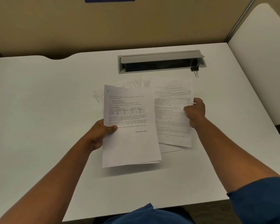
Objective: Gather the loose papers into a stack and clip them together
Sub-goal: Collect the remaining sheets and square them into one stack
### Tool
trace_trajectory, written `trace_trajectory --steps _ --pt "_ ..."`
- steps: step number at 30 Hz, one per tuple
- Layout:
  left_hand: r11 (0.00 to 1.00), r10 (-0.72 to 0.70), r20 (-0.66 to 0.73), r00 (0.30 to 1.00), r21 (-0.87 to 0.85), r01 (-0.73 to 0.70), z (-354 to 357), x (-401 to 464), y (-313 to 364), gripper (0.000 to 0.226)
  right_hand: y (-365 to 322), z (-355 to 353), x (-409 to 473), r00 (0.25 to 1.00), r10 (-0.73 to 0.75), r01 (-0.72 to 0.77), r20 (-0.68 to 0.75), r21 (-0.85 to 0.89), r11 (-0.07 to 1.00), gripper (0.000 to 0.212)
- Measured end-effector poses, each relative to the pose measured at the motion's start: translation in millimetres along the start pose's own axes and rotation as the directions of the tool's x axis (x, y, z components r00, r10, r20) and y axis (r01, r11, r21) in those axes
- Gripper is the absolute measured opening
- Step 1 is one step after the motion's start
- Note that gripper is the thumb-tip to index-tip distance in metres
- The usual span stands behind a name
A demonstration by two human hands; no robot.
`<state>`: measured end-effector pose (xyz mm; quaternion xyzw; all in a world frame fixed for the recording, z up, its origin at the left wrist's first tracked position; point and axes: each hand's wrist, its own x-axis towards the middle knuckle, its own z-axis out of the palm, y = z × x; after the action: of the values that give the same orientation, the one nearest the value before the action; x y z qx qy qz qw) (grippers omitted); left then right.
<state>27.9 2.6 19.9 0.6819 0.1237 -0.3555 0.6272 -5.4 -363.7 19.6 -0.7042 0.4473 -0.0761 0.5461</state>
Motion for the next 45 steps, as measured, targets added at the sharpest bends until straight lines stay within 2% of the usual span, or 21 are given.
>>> trace_trajectory --steps 4,5,9,11,14,17,21,23,26,27,32,38,42,45 --pt "1.0 -0.011 -0.011 1.0 -0.009 0.011 -8.4 7.2 0.4 0.043 3.4 12.8 13.1 0.996 0.03 -0.038 -0.086 -0.087 0.995 0.023" --pt "1.0 -0.016 -0.018 1.0 -0.009 0.016 -10.6 9.4 0.8 0.044 4.1 16.3 16.1 0.995 0.039 -0.051 -0.091 -0.133 0.99 0.028" --pt "1.0 -0.02 -0.025 0.999 -0.008 0.019 -15.0 16.8 6.0 0.044 6.5 26.9 20.7 0.987 0.128 -0.155 -0.093 -0.399 0.904 0.075" --pt "1.0 -0.02 -0.027 0.999 -0.008 0.02 -16.0 19.7 8.6 0.044 4.5 28.9 17.1 0.99 0.12 -0.138 -0.068 -0.507 0.851 0.083" --pt "1.0 -0.015 -0.028 0.999 -0.005 0.015 -17.0 23.2 10.7 0.044 3.0 28.4 18.2 0.994 0.105 -0.108 -0.035 -0.543 0.833 0.086" --pt "1.0 -0.018 -0.032 0.999 -0.003 0.018 -16.4 26.3 10.4 0.044 3.2 24.6 21.0 0.996 0.087 -0.082 -0.013 -0.497 0.864 0.085" --pt "1.0 -0.014 -0.025 1.0 0.009 0.015 -15.6 28.2 9.3 0.045 6.2 22.1 19.8 0.998 0.044 -0.058 -0.048 -0.33 0.942 0.078" --pt "1.0 -0.012 -0.029 1.0 0.013 0.012 -14.6 26.7 10.6 0.044 8.4 21.7 16.2 0.998 0.021 -0.037 -0.063 -0.275 0.961 0.061" --pt "1.0 -0.007 -0.035 0.999 0.01 0.008 -15.0 23.9 12.8 0.043 12.8 20.0 16.5 0.998 -0.043 0.031 -0.038 -0.275 0.961 0.024" --pt "1.0 -0.003 -0.038 0.999 0.009 0.004 -15.3 23.1 13.5 0.043 11.9 18.3 16.2 0.998 -0.051 0.042 -0.026 -0.258 0.965 0.021" --pt "0.999 0.025 -0.073 0.997 0.039 -0.022 -18.3 15.7 18.4 0.039 -4.3 3.2 16.7 0.994 -0.11 0.103 -0.02 -0.215 0.971 0.039" --pt "0.999 0.049 -0.127 0.991 0.004 -0.049 -37.2 5.6 18.9 0.038 -24.6 -25.0 15.7 0.979 -0.202 0.205 0.04 -0.116 0.972 0.021" --pt "0.998 0.057 -0.143 0.988 -0.003 -0.058 -42.3 -0.6 19.1 0.038 -30.5 -34.7 10.0 0.982 -0.132 0.125 0.137 0.062 0.99 0.026" --pt "0.997 0.062 -0.119 0.991 -0.032 -0.066 -37.9 -6.0 17.0 0.039 -33.6 -26.8 -5.5 0.966 -0.106 0.084 0.235 0.101 0.991 0.023"
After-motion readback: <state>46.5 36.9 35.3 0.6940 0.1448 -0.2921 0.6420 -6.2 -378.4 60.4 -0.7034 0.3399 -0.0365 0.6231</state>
